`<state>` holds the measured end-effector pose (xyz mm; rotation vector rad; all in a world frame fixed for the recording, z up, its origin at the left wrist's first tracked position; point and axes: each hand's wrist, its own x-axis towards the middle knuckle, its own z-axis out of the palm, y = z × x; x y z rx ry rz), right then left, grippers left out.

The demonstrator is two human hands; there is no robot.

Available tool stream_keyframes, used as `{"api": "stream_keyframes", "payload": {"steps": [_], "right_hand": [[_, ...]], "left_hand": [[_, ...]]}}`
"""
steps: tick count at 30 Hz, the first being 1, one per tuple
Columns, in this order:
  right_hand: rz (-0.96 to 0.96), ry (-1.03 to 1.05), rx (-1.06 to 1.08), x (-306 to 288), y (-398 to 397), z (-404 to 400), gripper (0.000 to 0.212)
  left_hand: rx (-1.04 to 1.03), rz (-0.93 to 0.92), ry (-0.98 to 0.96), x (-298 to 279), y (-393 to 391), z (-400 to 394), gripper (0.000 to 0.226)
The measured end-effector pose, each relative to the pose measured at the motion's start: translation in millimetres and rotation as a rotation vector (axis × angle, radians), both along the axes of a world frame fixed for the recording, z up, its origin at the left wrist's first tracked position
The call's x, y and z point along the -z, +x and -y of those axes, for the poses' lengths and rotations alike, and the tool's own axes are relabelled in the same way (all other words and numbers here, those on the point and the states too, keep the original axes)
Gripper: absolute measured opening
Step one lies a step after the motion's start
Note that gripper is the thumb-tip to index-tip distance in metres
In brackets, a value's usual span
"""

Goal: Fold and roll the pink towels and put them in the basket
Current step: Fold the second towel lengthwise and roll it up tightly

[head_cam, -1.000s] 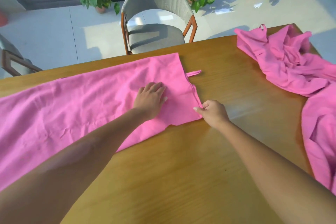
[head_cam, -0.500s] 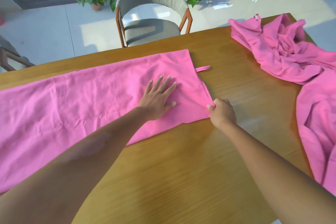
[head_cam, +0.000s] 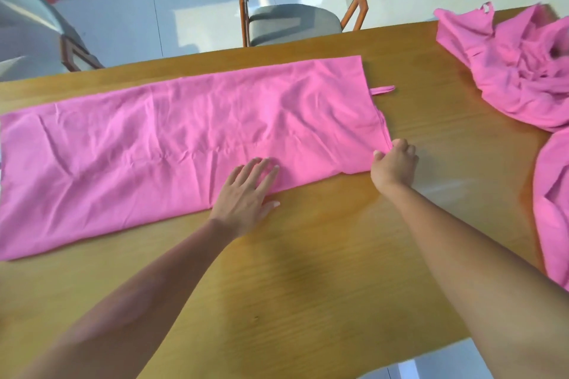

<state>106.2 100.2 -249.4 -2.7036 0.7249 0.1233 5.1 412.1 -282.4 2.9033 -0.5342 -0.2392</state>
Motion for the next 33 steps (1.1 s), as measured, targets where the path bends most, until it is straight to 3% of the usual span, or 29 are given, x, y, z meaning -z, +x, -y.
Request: {"api": "stream_keyframes", "payload": {"steps": [4, 11, 14, 17, 19, 24, 26, 29, 31, 33], "right_hand": [[0.001, 0.104, 0.063, -1, 12, 17, 0.028], [0.091, -0.124, -0.030, 7, 6, 15, 0.034], [0.235, -0.166, -0.288, 7, 4, -23, 0.044], [0.051, -0.094, -0.684, 18, 17, -55, 0.059], [-0.090, -0.145, -0.789, 30, 29, -59, 0.066], [-0.174, -0.242, -0.657, 35, 60, -62, 0.067], [-0.108, -0.266, -0.634, 25, 65, -78, 0.065], [0.013, -0.200, -0.840, 14, 60, -113, 0.058], [-0.018, -0.163, -0.951, 15, 54, -142, 0.058], [-0.095, -0.172, -0.928, 22, 53, -166, 0.061]], "left_hand": [[0.048, -0.036, 0.003, 6, 7, 17, 0.070], [0.119, -0.080, -0.001, 7, 5, 23, 0.060], [0.052, -0.030, -0.119, -4, 22, 21, 0.052], [-0.139, -0.022, -0.079, 1, 40, 13, 0.061], [-0.162, -0.029, 0.014, 11, 40, 11, 0.067], [-0.115, -0.037, 0.065, 17, 40, 9, 0.069], [-0.109, -0.065, 0.012, 12, 42, 6, 0.073], [-0.180, 0.006, -0.061, 3, 42, -14, 0.069], [-0.290, 0.045, -0.063, 4, 36, -45, 0.066], [-0.370, 0.039, -0.023, 11, 24, -83, 0.066]]}}
